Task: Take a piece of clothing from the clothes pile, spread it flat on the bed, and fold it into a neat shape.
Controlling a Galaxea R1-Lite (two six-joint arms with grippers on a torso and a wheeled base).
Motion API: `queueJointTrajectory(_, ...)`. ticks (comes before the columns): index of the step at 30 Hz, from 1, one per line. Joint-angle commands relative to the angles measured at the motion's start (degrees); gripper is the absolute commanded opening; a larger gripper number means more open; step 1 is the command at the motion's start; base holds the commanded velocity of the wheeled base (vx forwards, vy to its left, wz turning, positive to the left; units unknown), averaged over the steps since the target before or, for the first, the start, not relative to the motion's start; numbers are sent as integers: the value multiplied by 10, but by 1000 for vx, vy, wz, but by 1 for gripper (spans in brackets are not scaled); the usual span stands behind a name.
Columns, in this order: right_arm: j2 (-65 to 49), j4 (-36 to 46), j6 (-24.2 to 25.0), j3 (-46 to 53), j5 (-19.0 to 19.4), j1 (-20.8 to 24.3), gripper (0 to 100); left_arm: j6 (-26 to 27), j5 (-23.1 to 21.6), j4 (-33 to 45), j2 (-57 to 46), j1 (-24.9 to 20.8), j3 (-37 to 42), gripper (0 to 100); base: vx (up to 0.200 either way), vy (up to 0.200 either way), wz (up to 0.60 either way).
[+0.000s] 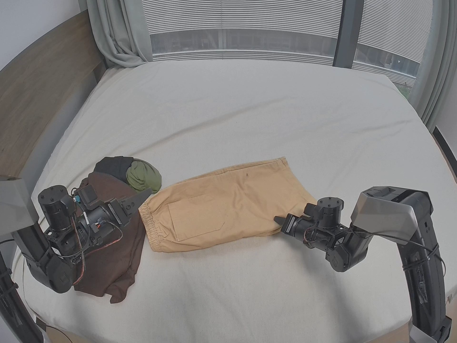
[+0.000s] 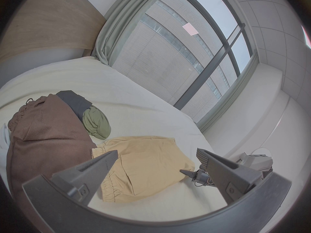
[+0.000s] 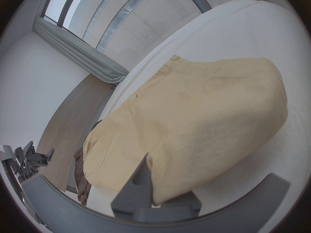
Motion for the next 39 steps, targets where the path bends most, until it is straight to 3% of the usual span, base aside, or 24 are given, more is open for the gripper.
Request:
queueJointTrajectory(1,-12,-2,-1,12,-1,2,0,0,0,0,1,0,0,100,0,0,0)
queueJointTrajectory(16,-133,7,-32,161,-27,20,0,-8,0,1,-1,10,-5,100,0,0,0)
queueJointTrajectory(32,-143,-4,-75,335,-67,7,0,-6,-2,1,0,16,-5,100,0,0,0)
queueJointTrajectory(39,-136,-37,-80,385,-71,6,0,-7,-47,0,-1,17,1,100,0,0,0)
